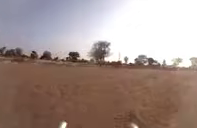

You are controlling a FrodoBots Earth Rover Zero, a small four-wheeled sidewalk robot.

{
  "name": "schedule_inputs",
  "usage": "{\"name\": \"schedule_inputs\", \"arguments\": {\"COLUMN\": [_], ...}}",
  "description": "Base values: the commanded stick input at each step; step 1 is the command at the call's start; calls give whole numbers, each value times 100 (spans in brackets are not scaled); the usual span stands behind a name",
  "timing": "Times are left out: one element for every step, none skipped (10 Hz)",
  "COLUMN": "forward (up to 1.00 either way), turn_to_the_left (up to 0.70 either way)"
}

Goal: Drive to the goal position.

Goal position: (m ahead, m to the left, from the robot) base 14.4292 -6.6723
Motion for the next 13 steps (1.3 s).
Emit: {"name": "schedule_inputs", "arguments": {"forward": [70,70,70,70,70,70,70,70,70,70,70,70,70], "turn_to_the_left": [0,0,0,0,0,0,0,0,0,0,0,0,0]}}
